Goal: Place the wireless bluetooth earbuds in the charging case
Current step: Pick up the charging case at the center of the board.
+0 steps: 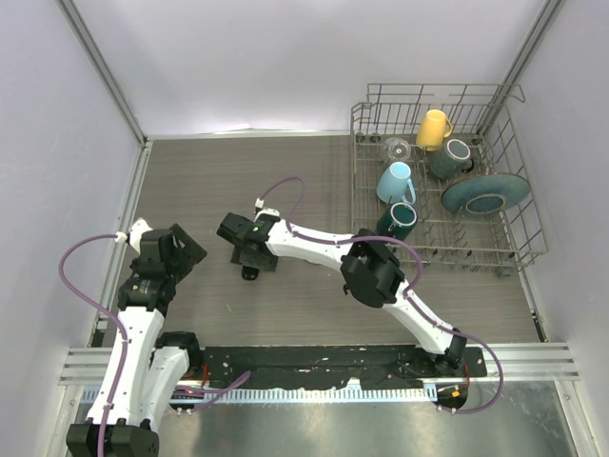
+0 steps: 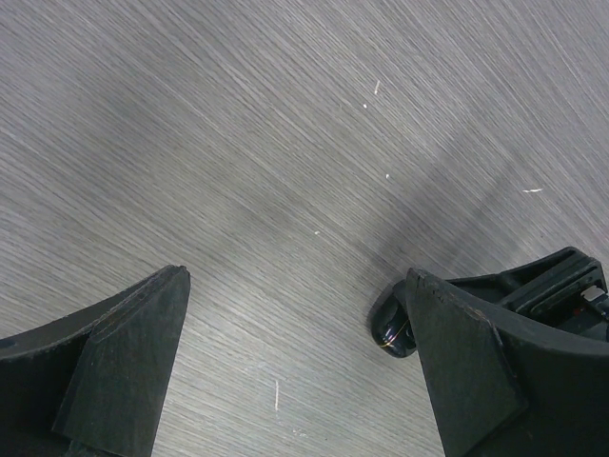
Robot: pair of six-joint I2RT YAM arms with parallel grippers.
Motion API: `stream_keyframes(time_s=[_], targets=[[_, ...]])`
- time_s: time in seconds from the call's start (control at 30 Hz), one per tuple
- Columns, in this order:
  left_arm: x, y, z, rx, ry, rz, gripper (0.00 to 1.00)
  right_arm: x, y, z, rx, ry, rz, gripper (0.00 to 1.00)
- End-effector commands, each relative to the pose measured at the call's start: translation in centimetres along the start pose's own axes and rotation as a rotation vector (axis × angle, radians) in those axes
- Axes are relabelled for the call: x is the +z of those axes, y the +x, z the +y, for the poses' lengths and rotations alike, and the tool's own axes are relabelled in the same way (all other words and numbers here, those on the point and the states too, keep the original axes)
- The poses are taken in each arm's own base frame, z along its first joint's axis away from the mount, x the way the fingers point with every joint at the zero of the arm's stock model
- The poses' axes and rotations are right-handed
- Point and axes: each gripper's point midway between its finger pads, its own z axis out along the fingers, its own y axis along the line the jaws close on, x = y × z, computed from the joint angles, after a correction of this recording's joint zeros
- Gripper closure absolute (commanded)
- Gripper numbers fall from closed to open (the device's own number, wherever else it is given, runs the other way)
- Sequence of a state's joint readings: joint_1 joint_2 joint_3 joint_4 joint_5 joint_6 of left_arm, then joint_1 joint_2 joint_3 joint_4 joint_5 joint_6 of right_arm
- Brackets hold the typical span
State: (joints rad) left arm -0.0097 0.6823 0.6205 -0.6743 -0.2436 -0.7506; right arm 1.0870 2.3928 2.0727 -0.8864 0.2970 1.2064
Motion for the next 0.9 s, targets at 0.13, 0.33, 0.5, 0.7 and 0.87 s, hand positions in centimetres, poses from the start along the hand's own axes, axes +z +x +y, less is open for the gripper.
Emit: stream_keyframes(time_s=[0.13, 0.33, 0.5, 0.7, 0.87], targets=[[-0.1, -0.6, 0.1, -0.006, -0.004, -0.028, 0.00, -0.3, 0.2, 0.6, -0.064, -0.006, -0.055, 0.31], [-0.1, -0.6, 0.1, -0.006, -0.004, -0.028, 0.00, 0.3, 0.7, 0.3, -0.083, 0.010, -0.059, 0.34], [-0.1, -0.6, 0.1, -0.005, -0.004, -0.028, 0.00, 0.8, 0.6, 0.2, -0.084, 0.018, -0.067, 0.36], [-0.1, -0.5, 0.1, -0.007, -0.001, -0.027, 0.00, 1.2, 0.9, 0.3, -0.082, 0.013, -0.052, 0.49], [-0.1, -0.5, 0.1, -0.005, -0.001, -0.025, 0.00, 1.3, 1.1, 0.2, -0.082, 0.011, -0.040, 0.64]])
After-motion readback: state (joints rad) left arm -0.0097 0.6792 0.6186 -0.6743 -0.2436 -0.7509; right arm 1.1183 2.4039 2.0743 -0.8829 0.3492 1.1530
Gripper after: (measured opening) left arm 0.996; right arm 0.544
